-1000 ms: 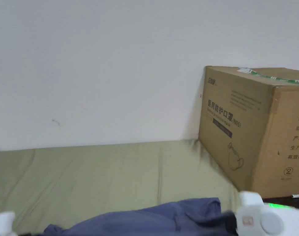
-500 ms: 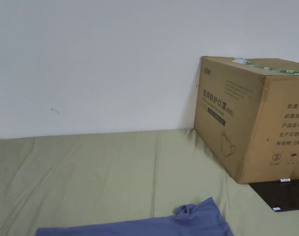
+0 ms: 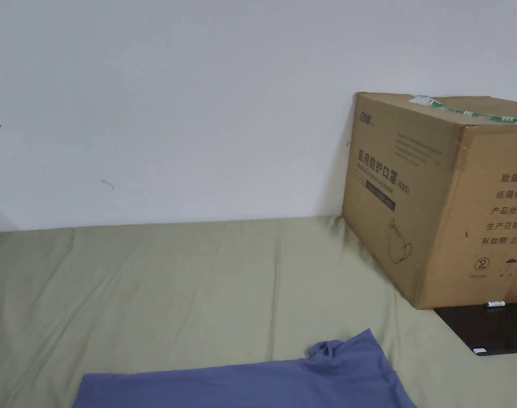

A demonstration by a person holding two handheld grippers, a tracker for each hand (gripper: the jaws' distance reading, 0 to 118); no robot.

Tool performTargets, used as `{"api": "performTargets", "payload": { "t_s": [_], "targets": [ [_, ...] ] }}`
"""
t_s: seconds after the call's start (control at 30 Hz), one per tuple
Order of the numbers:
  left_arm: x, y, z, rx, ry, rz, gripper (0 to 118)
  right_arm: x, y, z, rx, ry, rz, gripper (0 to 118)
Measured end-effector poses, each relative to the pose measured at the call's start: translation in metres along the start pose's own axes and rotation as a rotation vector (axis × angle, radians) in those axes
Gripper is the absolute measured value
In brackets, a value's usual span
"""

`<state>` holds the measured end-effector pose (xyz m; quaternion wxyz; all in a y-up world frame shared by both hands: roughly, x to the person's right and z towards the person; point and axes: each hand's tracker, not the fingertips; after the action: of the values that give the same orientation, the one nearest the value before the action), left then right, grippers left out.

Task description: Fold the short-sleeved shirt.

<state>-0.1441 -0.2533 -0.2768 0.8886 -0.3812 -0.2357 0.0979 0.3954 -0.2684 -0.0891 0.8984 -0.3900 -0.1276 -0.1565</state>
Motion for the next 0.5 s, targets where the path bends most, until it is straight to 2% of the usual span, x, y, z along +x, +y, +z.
{"api": "performTargets", "payload": {
  "t_s": [0.07,0.17,0.2,0.23,0.27,0.3,0.33,0.37,0.4,0.43,0.47,0.5],
  "targets": [
    [0.015,0.004,0.022,0.117,-0.001,-0.049,115,-0.014,0.004,0.025,0.134,0.017,0.01,117],
    [0.045,0.0,0.055,0.348,0.022,-0.101,113,-0.036,-0.002,0.064,0.482,0.133,-0.007,117],
    [0.054,-0.005,0.066,0.443,0.023,-0.107,111,-0.047,-0.003,0.072,0.559,0.147,0.002,116],
    [0.071,-0.011,0.078,0.542,0.017,-0.114,102,-0.056,-0.002,0.077,0.613,0.149,0.01,116],
    [0.079,-0.013,0.083,0.613,-0.003,-0.132,83,-0.066,-0.001,0.079,0.655,0.16,0.021,116],
    [0.088,-0.014,0.085,0.62,0.005,-0.164,40,-0.075,0.001,0.08,0.679,0.185,0.032,113],
    [0.096,-0.013,0.083,0.624,0.026,-0.193,7,-0.083,0.004,0.08,0.692,0.208,0.046,107],
    [0.082,-0.009,0.079,0.632,0.083,-0.229,1,-0.091,0.007,0.08,0.7,0.226,0.07,94],
    [0.084,-0.006,0.079,0.632,0.085,-0.252,1,-0.098,0.011,0.078,0.712,0.227,0.099,51],
    [0.083,-0.002,0.078,0.616,0.05,-0.243,1,-0.105,0.015,0.075,0.708,0.197,0.13,15],
    [0.081,0.006,0.075,0.596,-0.003,-0.224,1,-0.109,0.018,0.072,0.705,0.183,0.148,6],
    [0.075,0.016,0.066,0.592,0.011,-0.206,1,-0.111,0.022,0.069,0.694,0.206,0.161,6]
  ]
}}
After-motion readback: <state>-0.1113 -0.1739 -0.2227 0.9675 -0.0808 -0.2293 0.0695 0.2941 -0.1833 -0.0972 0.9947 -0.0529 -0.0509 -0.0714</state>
